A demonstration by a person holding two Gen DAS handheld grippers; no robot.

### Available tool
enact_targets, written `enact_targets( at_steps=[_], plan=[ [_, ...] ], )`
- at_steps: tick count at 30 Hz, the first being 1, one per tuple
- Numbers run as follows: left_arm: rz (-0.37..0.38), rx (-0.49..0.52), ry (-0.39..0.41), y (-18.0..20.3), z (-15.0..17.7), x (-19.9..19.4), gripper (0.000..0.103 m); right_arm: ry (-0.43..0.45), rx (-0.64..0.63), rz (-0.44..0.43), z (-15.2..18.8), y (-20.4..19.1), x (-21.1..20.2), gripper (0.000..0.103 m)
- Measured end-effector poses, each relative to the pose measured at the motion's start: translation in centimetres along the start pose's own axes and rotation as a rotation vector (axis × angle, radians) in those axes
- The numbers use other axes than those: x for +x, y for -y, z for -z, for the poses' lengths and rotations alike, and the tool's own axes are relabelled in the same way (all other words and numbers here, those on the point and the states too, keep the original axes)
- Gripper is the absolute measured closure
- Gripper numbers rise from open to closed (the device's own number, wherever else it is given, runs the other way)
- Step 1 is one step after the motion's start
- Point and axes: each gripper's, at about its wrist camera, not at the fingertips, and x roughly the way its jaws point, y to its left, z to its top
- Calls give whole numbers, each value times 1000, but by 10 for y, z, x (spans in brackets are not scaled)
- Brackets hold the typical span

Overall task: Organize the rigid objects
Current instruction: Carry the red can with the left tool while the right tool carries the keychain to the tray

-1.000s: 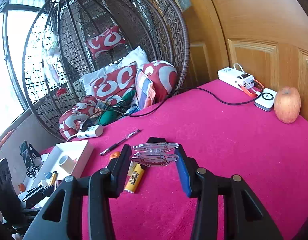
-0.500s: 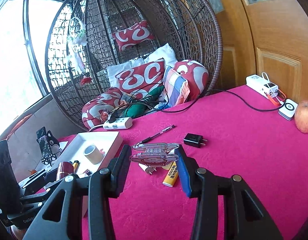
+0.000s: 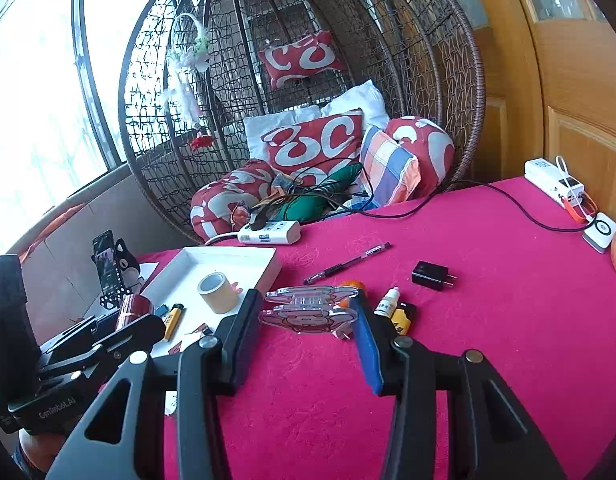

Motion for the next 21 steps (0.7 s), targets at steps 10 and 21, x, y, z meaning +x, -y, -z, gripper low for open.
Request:
enact_targets(
  at_steps=[10,21],
  plan=[
    [-21,-44,21,-21,1,-13,55,-32,-53,-45,4,-27,7,58],
    [-72,-118,52,-57,3,-30,55,-69,-106,-82,9,-55,22,58]
  ],
)
